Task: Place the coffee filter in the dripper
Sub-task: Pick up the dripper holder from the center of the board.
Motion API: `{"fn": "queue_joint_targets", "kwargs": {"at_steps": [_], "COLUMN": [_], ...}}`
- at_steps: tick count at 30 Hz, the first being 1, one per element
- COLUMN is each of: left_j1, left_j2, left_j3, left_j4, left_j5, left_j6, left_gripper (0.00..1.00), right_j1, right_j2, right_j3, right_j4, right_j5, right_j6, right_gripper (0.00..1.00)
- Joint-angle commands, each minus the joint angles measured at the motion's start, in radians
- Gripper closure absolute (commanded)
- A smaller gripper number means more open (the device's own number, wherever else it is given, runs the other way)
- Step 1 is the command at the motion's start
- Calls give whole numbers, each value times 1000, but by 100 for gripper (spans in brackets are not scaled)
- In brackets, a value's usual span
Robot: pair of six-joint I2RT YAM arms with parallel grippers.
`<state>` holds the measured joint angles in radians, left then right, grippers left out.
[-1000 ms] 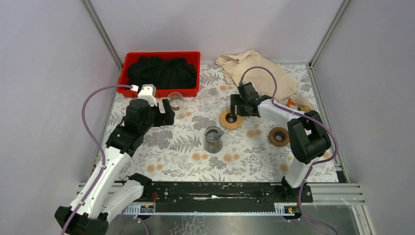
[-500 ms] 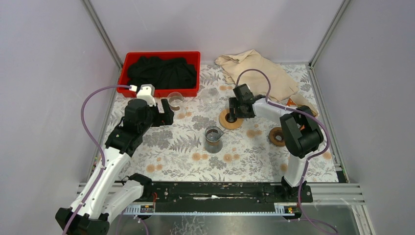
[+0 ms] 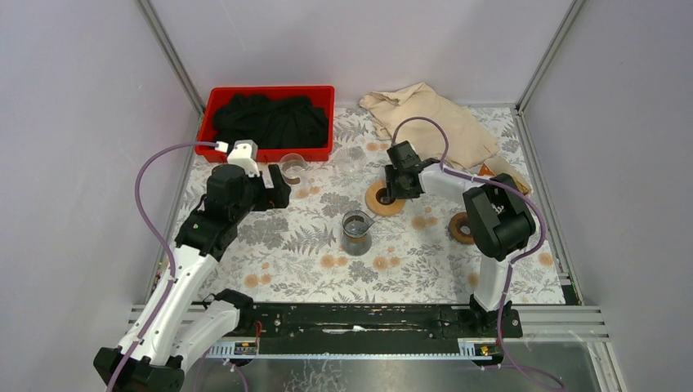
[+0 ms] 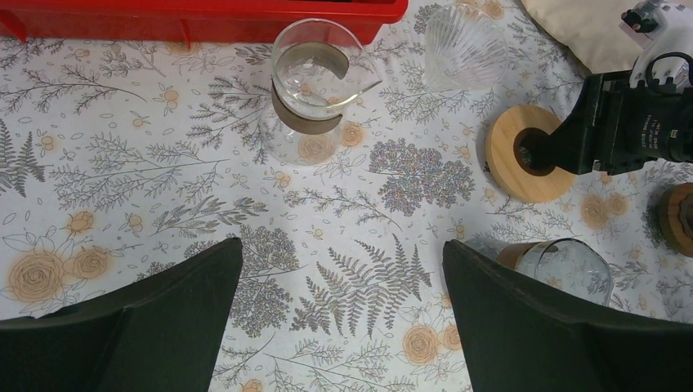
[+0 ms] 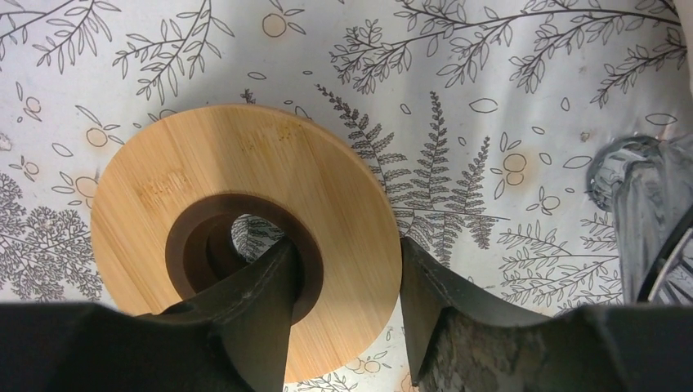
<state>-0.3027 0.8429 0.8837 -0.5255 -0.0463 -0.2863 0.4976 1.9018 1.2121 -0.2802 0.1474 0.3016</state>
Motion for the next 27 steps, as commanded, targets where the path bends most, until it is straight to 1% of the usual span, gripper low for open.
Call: {"fn": "queue_joint_targets", "kwargs": {"at_steps": [1, 4, 8, 14, 19, 22, 27], "left_j1": [13, 19, 24, 27, 31, 33, 37], "left_j2": [0, 0, 4, 4, 5, 6, 5], "left_j3": [-12, -13, -15, -20, -20, -20, -19], "left_j4": [73, 78, 82, 87, 87, 87, 87], "left_j5": [28, 48, 68, 75, 69, 71, 69], "left_j6": [8, 6, 3, 2, 3, 3, 3], "left_gripper": [0, 0, 0, 0, 0, 0, 0], "right_j1": [12, 12, 15, 13, 14, 14, 27], "right_j2": [-23, -54, -102, -173, -232, -296, -343], "right_j3": [40, 39, 37, 52, 102, 135, 204], "right_j4": [-12, -29, -53, -110, -189, -237, -333], "right_j5": [5, 4, -4, -18, -23, -37, -64], "right_j6": [-7, -8, -13, -25, -42, -50, -66], "right_gripper": [57, 64, 70, 71, 71, 72, 72]}}
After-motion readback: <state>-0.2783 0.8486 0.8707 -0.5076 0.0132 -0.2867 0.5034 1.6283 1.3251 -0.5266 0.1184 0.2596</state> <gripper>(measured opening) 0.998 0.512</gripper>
